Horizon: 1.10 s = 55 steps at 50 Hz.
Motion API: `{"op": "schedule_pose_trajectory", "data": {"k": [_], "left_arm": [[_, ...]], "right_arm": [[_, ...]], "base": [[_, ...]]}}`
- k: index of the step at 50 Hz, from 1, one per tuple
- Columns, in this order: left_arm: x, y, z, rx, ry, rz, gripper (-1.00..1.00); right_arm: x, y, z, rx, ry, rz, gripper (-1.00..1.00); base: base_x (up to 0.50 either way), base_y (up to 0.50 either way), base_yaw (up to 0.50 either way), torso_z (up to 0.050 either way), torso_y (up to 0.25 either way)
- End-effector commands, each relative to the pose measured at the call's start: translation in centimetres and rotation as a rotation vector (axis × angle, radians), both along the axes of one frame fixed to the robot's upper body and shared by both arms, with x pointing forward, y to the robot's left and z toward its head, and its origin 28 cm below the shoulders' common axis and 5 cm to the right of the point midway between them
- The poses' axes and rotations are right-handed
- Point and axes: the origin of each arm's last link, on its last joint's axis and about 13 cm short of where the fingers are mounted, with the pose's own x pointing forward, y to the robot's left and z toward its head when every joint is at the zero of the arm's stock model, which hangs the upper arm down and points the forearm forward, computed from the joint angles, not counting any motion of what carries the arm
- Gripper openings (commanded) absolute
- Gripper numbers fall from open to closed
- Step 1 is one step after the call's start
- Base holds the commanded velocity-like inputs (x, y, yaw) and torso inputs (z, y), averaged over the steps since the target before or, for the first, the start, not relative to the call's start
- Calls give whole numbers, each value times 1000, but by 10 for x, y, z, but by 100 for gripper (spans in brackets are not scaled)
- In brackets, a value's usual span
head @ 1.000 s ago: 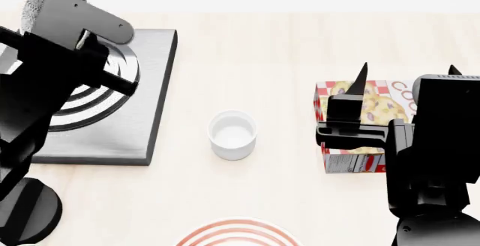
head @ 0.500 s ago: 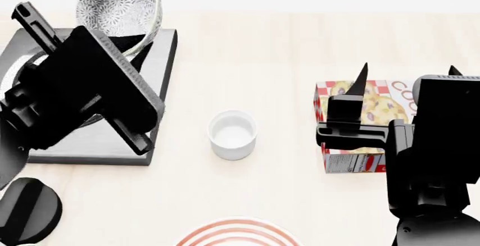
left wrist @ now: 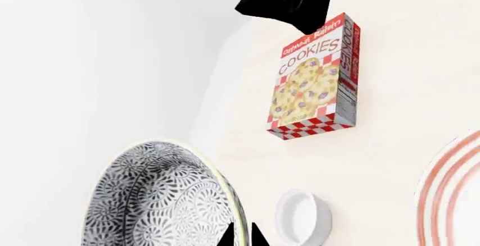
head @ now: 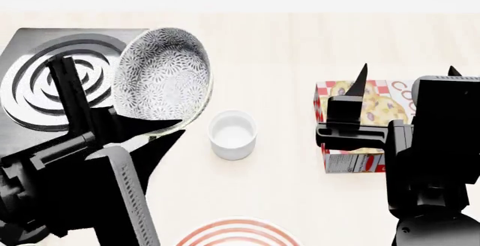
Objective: Pick the akita bowl on the stove and place it on the plate.
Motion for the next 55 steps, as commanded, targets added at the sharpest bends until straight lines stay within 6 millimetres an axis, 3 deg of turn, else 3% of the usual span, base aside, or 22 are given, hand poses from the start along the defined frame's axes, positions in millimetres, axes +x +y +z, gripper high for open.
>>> {"op": "schedule_pose_trajectory", "data": {"k": [1, 31, 55], "left_arm": [[-16, -5, 5, 110, -19, -115, -100], [-36, -25, -15, 332, 15, -283, -100], [-49, -37, -44, 356, 60, -354, -100]], "right_arm": [[0, -1, -1, 7, 0, -5, 100], [0, -1, 1, 11, -2, -5, 100], [1, -1, 0, 11, -2, -5, 100]], "base": [[0, 0, 0, 0, 0], [0, 0, 0, 0, 0], [0, 0, 0, 0, 0]]}}
